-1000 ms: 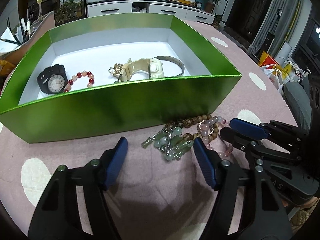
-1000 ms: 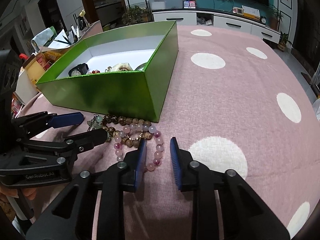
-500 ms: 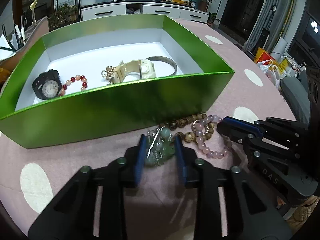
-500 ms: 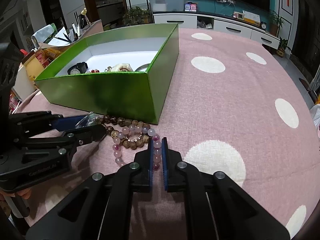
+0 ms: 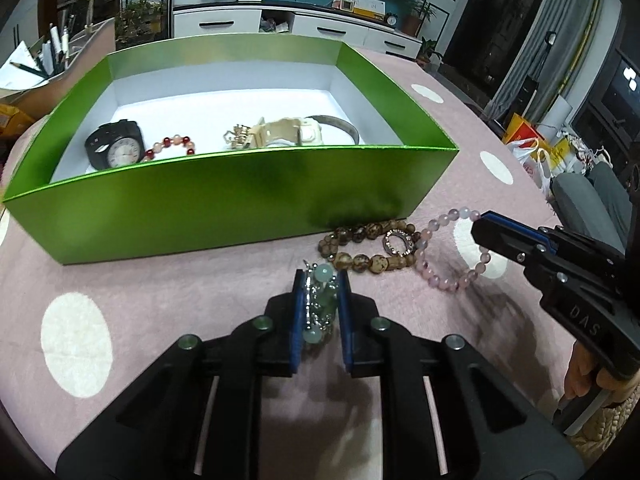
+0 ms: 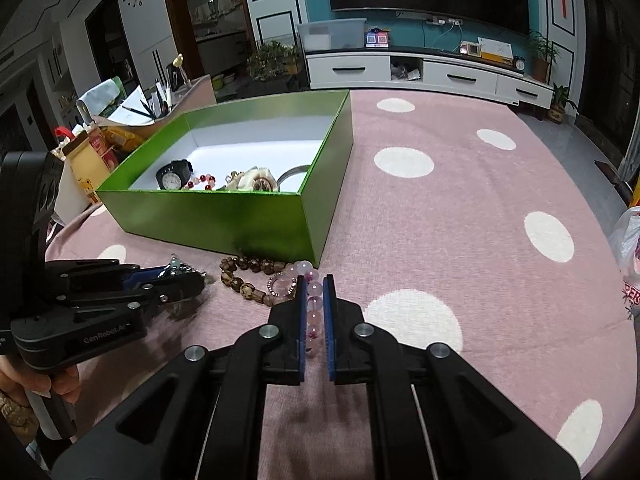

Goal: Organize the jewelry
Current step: 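Grasp the jade bead pendant with the left tool while the right tool grasps the pink bead bracelet, then carry the jade pendant and pink bracelet into the green box with both tools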

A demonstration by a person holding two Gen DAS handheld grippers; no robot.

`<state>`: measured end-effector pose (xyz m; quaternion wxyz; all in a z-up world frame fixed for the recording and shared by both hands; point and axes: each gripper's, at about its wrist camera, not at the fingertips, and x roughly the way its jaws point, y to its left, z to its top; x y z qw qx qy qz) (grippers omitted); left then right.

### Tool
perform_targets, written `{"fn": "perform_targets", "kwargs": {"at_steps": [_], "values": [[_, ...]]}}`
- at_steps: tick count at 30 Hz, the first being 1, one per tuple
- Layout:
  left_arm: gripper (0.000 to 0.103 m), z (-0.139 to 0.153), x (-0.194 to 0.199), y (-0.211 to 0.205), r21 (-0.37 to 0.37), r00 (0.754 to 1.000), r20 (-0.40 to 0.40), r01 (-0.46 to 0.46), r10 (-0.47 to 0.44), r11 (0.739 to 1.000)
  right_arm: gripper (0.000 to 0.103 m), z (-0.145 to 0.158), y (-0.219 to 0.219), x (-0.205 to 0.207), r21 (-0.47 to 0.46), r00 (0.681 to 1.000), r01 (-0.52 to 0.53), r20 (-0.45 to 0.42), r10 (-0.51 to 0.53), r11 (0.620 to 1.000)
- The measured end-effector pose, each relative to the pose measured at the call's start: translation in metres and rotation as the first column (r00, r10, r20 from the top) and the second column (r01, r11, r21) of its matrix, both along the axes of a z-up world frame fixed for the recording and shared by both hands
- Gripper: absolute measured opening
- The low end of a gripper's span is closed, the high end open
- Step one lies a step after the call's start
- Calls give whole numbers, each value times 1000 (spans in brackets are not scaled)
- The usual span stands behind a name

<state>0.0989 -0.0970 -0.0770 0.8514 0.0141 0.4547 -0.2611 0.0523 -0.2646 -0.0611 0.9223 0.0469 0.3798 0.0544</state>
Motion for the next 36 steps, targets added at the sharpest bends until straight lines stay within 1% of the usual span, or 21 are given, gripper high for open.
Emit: {"fn": "perform_targets", "kwargs": {"at_steps": [5,10,18,26,36], "values": [[15,8,-10,9,-3,1000,12,-6,6,1000,7,11,0,-9,-4,1000,4,30,-4,1000],[15,23,-17,22,-16,999,32,-22,22,1000,7,30,3,-17,-14,997,-3,76,4,1000],[15,57,-16,44,-48,994,84,-63,67,997,7,59,11,-20,-37,989,-23,142,28,999],[15,88,6,55,-60,986,128,-96,103,994,7,78,20,-8,-50,983,-45,176,54,998],[15,105,44,59,-77,979,144,-130,140,988,7,91,23,22,-51,977,-50,205,60,997]]}}
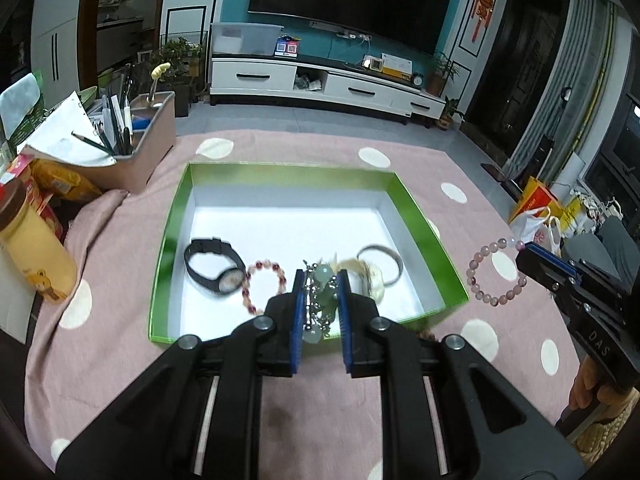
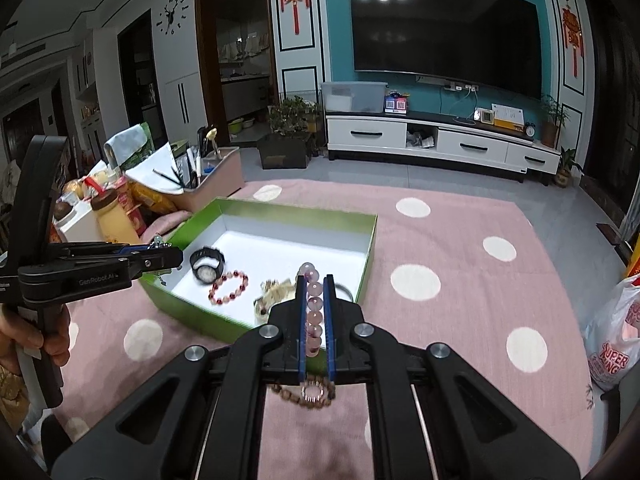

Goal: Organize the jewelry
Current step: 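Carry the jade pendant and pink bracelet into the green box with both tools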

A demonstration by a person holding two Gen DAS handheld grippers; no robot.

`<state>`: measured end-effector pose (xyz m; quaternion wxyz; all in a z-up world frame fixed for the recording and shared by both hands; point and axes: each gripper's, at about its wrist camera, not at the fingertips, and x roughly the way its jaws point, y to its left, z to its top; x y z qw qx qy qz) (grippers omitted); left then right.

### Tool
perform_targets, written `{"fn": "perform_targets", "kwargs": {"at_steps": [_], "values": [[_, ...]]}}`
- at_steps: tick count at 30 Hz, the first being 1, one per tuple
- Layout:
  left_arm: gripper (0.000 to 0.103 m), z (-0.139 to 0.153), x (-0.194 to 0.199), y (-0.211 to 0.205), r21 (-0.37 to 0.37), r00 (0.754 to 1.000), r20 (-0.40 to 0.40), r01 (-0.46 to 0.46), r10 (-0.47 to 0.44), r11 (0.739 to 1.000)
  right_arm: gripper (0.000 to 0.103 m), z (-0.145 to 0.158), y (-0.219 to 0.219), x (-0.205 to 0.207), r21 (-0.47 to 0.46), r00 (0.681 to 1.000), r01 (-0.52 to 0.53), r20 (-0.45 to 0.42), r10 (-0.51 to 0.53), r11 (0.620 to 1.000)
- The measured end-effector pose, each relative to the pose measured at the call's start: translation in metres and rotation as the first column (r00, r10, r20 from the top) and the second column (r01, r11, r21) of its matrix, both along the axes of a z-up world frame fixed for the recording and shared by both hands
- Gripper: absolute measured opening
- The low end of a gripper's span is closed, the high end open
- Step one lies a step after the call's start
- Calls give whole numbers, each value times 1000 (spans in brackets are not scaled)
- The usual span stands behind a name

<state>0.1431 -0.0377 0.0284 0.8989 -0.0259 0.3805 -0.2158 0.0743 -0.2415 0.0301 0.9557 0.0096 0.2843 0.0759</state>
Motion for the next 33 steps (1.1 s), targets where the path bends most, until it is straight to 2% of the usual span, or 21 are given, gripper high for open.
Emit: {"fn": "perform_targets", "kwargs": {"at_steps": [7,14,22,33], "values": [[15,5,35,-1,-18,1000,-9,-20,20,1000,7,8,1,27,-1,1000,0,17,0,1000],[15,-2,64,-8,-36,999,-47,-25,23,999,7,9,3,56,18,1000,-10,8,10,1000],[15,-22,98,-10,-56,992,-120,-52,45,997,7,-8,6,94,72,998,-26,-59,31,997],[15,-56,131,-14,-35,976,-202,-89,80,995,7,-37,13,132,131,986,-35,-156,55,991]]}}
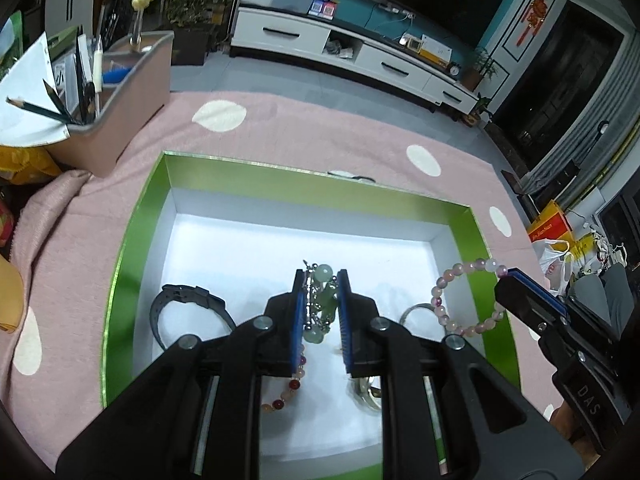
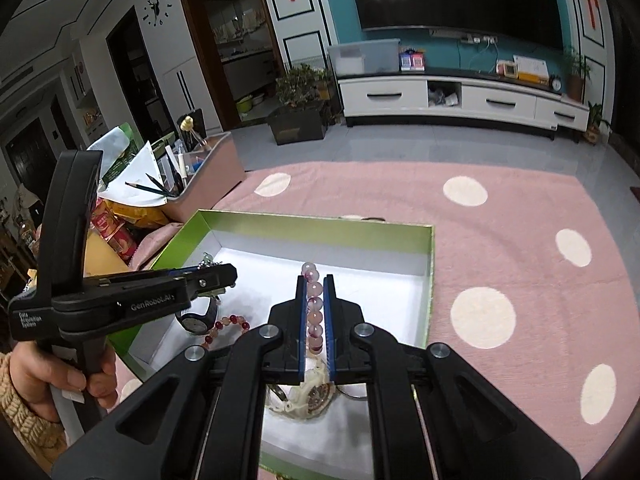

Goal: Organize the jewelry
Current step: 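Carry the jade pendant and pink bracelet into the green box with both tools, then open the left tool releasing the pendant while the right tool releases the pink bracelet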

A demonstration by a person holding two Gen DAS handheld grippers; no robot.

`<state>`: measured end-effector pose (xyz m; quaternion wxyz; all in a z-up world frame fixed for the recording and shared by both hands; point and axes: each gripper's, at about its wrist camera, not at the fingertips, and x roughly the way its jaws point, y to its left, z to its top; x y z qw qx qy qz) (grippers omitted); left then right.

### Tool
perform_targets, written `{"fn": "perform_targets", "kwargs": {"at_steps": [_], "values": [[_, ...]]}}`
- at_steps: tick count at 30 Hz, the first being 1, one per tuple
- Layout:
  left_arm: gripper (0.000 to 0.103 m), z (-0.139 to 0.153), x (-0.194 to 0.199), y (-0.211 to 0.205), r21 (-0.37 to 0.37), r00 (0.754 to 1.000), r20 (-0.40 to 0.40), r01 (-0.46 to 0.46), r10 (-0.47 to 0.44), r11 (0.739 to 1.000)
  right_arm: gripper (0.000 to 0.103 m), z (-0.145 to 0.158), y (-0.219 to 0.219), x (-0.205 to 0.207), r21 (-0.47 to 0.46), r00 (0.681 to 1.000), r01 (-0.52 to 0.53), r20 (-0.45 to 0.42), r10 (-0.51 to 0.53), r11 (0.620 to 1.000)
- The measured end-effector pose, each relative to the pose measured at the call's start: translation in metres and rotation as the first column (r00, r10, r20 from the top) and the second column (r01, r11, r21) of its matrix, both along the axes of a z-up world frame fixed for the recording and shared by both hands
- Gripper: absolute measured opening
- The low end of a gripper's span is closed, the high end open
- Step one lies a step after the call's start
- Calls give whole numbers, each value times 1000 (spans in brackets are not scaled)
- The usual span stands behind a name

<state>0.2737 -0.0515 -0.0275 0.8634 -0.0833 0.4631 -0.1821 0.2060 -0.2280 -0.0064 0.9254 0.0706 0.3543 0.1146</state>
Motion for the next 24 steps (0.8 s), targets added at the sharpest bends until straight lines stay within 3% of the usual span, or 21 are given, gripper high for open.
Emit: {"fn": "perform_targets", "kwargs": {"at_steps": [12,14,16,21,24], "values": [[15,-19,9,-4,15,999,-36,-15,16,1000,8,-20,9,23,18,998,-5,-68,6,1000],[17,-18,10,-4,11,999,-35,-14,15,1000,14,-24,7,25,34,997,5,-83,-2,999],[31,-17,9,-4,14,999,-31,-18,18,1000,25,-25,2,25,48,996,26,-88,-21,999],[60,-14,8,-2,0,999,-20,-32,32,999,30,-20,-9,15,67,996,54,-73,-49,996],[63,-11,3,0,4,1000,-10,-28,28,1000,31,-13,-16,3,64,997,60,-48,-57,996]]}}
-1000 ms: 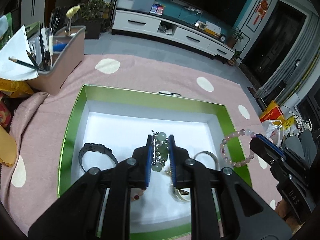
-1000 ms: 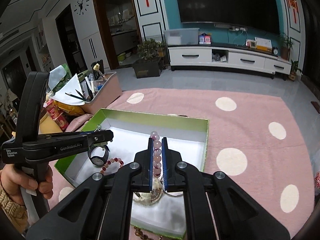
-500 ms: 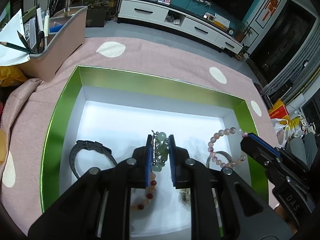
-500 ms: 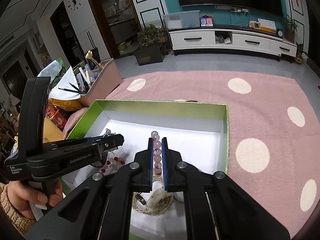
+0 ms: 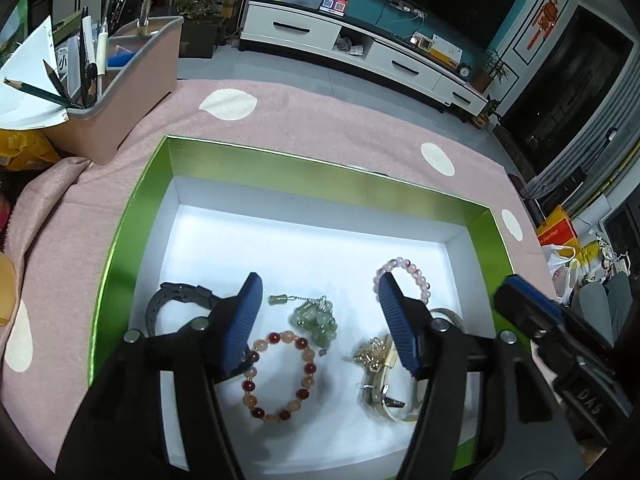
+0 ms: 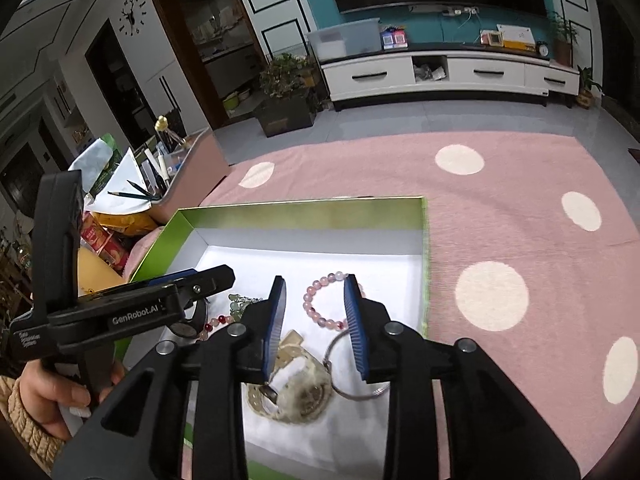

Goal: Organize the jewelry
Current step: 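Open the left tool releasing the pendant while the right tool releases the pink bracelet, then withdraw both open tools from the box toward the brown bracelet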

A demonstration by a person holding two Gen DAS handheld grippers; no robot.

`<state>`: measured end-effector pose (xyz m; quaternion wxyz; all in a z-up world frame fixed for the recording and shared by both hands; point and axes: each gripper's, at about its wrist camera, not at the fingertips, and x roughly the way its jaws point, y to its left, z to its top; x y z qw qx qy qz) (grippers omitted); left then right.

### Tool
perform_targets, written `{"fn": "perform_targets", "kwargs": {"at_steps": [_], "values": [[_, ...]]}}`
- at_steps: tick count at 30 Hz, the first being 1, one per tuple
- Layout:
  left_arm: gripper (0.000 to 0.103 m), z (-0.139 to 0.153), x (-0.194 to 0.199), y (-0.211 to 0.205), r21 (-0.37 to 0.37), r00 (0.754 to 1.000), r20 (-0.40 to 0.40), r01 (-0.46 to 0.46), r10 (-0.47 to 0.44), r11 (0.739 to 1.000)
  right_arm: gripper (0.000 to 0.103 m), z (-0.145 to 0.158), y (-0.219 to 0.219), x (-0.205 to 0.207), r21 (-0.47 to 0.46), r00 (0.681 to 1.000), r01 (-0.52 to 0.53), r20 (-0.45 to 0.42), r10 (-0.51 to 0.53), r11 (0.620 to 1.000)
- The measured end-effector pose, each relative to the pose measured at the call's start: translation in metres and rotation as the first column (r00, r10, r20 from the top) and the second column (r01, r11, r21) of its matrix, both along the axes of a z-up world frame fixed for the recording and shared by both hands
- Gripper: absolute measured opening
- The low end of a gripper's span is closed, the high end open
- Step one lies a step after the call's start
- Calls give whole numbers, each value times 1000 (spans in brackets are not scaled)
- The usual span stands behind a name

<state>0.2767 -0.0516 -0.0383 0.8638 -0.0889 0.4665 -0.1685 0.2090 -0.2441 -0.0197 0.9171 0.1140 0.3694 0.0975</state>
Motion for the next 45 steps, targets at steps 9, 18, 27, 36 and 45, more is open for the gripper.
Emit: {"fn": "perform_targets", "kwargs": {"at_steps": [9,18,27,36,45], "values": [[86,20,-27,5,16,999,42,5,-6,1000,41,20,-23,-48,-10,998,22,59,-22,1000],[89,50,-84,13,-1,992,122,44,-43,999,42,18,-46,-102,-9,998,47,52,-46,999],[89,48,-146,14,-6,989,116,93,-92,996,42,-2,-46,-147,15,999,43,-3,-43,999],[90,0,-190,13,-26,997,3,78,-78,997,42,-25,-37,-188,64,998,29,-50,-26,998],[90,-28,-199,-1,-22,995,-57,78,-79,997,42,-41,-33,-202,77,997,6,-82,1,997]]}}
